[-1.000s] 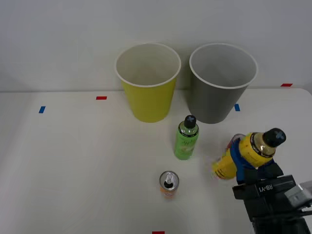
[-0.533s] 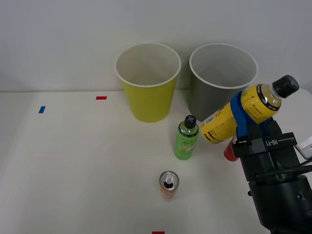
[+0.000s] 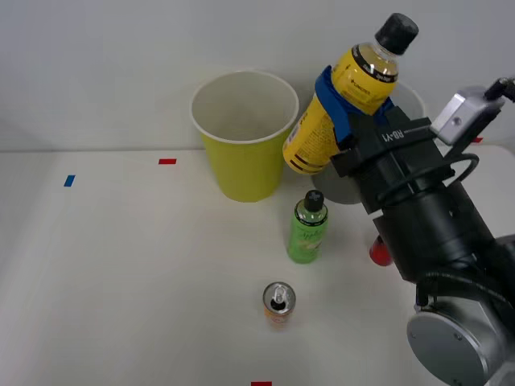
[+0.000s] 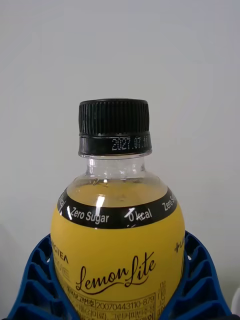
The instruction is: Put cans in the gray bin, plastic bottles in the light green bin
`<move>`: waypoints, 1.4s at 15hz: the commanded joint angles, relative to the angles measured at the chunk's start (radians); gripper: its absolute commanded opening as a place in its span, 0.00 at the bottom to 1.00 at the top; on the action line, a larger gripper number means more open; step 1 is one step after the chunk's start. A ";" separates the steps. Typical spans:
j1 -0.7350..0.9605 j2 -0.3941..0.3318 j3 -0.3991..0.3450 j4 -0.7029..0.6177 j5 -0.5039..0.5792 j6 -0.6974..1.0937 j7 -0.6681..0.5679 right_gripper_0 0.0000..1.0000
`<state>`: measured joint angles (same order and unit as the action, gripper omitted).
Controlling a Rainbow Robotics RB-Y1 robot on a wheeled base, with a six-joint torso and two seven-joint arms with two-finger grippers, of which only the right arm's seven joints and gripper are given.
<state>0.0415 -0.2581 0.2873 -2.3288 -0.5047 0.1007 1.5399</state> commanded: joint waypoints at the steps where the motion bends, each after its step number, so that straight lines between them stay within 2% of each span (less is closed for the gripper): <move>1: -0.163 0.097 -0.033 0.115 0.000 0.073 -0.015 0.00; 7: -0.471 0.209 -0.031 0.539 0.014 -0.056 -0.004 0.00; 11: -0.617 0.235 -0.034 0.763 0.021 -0.115 0.003 0.00; 17: -0.730 0.232 -0.040 0.907 0.052 -0.115 0.045 0.00; 21: -0.732 0.218 -0.037 0.911 0.063 -0.116 0.052 0.00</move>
<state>-0.6909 -0.0362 0.2493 -1.4177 -0.4441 -0.0139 1.5920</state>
